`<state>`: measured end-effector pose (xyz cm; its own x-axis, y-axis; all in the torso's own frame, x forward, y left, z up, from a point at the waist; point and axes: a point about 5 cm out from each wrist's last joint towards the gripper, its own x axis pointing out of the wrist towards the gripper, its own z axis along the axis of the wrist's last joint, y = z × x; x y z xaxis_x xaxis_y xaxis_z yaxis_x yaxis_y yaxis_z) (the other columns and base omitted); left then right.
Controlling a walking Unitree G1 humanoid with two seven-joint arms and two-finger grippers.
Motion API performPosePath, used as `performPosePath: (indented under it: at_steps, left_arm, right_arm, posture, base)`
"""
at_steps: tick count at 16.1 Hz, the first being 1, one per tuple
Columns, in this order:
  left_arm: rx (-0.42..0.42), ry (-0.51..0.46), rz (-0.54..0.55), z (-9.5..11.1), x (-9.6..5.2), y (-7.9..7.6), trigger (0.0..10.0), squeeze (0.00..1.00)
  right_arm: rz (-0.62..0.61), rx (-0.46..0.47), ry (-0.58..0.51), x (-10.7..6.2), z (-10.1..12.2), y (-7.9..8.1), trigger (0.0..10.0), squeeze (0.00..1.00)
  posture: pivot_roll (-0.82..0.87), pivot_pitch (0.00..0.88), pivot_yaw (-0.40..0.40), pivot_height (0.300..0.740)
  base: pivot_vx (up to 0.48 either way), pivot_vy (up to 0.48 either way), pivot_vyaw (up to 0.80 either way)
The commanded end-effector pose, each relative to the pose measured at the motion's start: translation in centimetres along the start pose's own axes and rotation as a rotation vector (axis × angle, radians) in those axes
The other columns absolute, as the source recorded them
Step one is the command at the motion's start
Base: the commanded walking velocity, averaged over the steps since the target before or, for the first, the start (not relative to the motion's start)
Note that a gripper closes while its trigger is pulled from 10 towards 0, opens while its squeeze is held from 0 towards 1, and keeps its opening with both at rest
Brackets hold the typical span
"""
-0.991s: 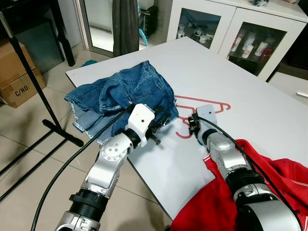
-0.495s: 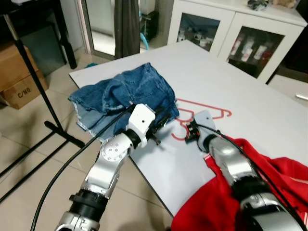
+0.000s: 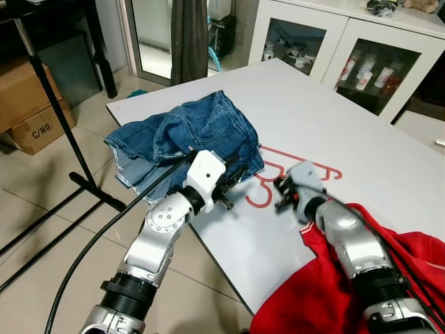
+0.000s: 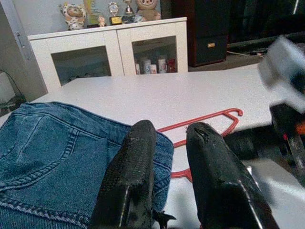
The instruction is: Hang hanger
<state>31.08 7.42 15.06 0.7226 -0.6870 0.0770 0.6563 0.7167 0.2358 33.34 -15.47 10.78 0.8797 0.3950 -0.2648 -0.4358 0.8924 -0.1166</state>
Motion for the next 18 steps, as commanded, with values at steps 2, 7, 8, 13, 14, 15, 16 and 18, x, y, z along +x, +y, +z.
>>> performPosePath:
  at_steps: [2,7,8,13,14,15,16,18]
  left_arm:
    - [0.010,-0.018,-0.020,0.4,0.3,-0.3,10.0,0.00]
    - [0.009,-0.016,-0.014,0.3,0.2,-0.4,10.0,0.00]
    - [0.007,-0.017,-0.015,0.3,0.3,-0.4,10.0,0.00]
    - [0.005,-0.017,-0.013,0.3,0.1,-0.6,10.0,0.00]
    - [0.005,-0.017,-0.013,0.3,0.1,-0.6,10.0,0.00]
    - [0.005,-0.017,-0.013,0.3,0.1,-0.6,10.0,0.00]
    - [0.005,-0.017,-0.013,0.3,0.1,-0.6,10.0,0.00]
    - [0.005,-0.017,-0.013,0.3,0.1,-0.6,10.0,0.00]
  right_arm:
    - [-0.045,0.074,-0.039,-0.1,1.1,-0.8,10.0,0.00]
    - [-0.174,0.120,0.042,1.5,-1.2,-0.2,10.0,0.00]
    - [-0.165,0.119,0.049,1.9,-1.3,0.4,10.0,0.00]
    - [-0.146,0.124,0.002,3.4,-0.3,2.2,10.0,0.00]
    - [-0.146,0.124,0.002,3.4,-0.3,2.2,10.0,0.00]
    - [-0.146,0.124,0.002,3.4,-0.3,2.2,10.0,0.00]
    - [-0.146,0.124,0.002,3.4,-0.3,2.2,10.0,0.00]
    - [-0.146,0.124,0.002,3.4,-0.3,2.2,10.0,0.00]
  posture:
    - [0.10,0.076,-0.085,0.740]
    - [0.11,0.078,-0.088,0.740]
    - [0.11,0.078,-0.088,0.740]
    - [0.12,0.084,-0.091,0.740]
    - [0.12,0.084,-0.091,0.740]
    - [0.12,0.084,-0.091,0.740]
    - [0.12,0.084,-0.091,0.740]
    - [0.12,0.084,-0.091,0.740]
  base:
    - [0.000,0.000,0.00]
    - [0.000,0.000,0.00]
    - [0.000,0.000,0.00]
    - [0.000,0.000,0.00]
    - [0.000,0.000,0.00]
    - [0.000,0.000,0.00]
    - [0.000,0.000,0.00]
    - [0.000,0.000,0.00]
